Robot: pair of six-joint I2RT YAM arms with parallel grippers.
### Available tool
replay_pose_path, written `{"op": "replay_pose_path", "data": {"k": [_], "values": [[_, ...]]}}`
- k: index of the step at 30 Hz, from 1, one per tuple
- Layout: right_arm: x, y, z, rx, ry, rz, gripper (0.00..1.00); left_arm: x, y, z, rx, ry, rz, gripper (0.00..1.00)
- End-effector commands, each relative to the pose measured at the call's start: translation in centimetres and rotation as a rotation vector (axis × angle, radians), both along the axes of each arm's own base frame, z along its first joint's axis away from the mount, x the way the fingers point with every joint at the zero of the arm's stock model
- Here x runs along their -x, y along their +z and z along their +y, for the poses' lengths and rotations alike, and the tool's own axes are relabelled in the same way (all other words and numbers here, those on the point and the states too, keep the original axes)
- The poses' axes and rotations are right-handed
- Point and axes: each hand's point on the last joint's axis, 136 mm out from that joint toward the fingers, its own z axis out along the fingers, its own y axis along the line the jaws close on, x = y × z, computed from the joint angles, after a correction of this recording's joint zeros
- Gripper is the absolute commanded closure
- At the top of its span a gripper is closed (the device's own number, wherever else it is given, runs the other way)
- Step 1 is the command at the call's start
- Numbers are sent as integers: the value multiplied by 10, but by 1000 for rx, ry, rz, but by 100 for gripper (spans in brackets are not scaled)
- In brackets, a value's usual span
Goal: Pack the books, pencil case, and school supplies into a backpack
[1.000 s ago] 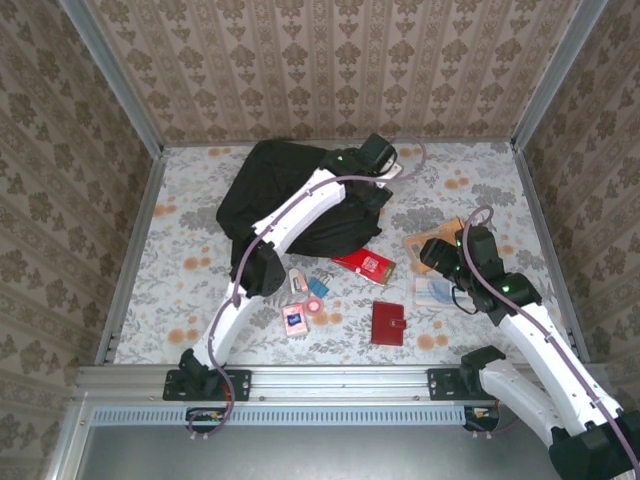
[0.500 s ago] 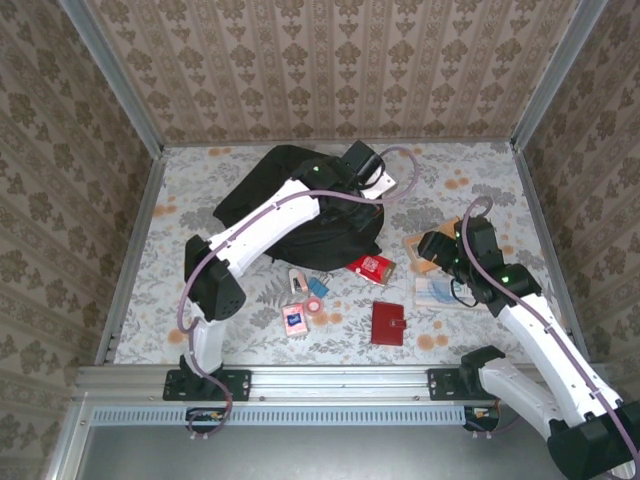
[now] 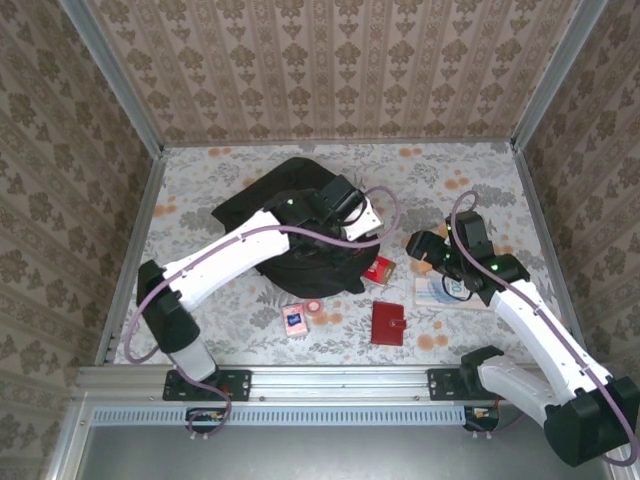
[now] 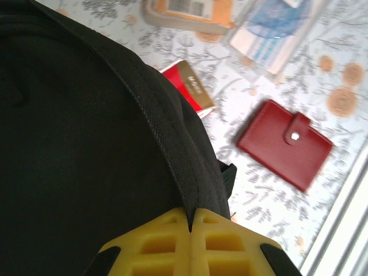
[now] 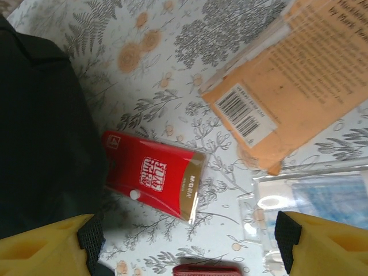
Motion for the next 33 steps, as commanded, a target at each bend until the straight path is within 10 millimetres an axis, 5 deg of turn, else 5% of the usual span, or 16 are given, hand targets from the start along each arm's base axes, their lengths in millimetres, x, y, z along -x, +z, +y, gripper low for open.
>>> {"op": "replay_pose_path", "data": {"k": [1,5,10,12,14,18,26,33], "values": [[-16,23,18,-47,67,-42,17,28,-4,6,-8,-55,45,89],[-30,34,34,-46,147,-27,11,27,-4,20,15,13,53,52],[-54,46,47,-32,202,-18,4,-7,31,54,207,288,91,39],[-66,46,55,-36,227,5,4,-41,40,95,305,558,128,38],[-79,41,67,-56,258,42,5,-65,26,149,348,871,225,38],[-97,18,89,-84,312,134,5,-69,-17,213,399,1229,400,40],[-99,-5,97,-4,324,184,6,-26,-68,236,269,1462,601,48],[-93,-22,93,14,317,212,6,-26,-91,241,241,1528,627,51]]}}
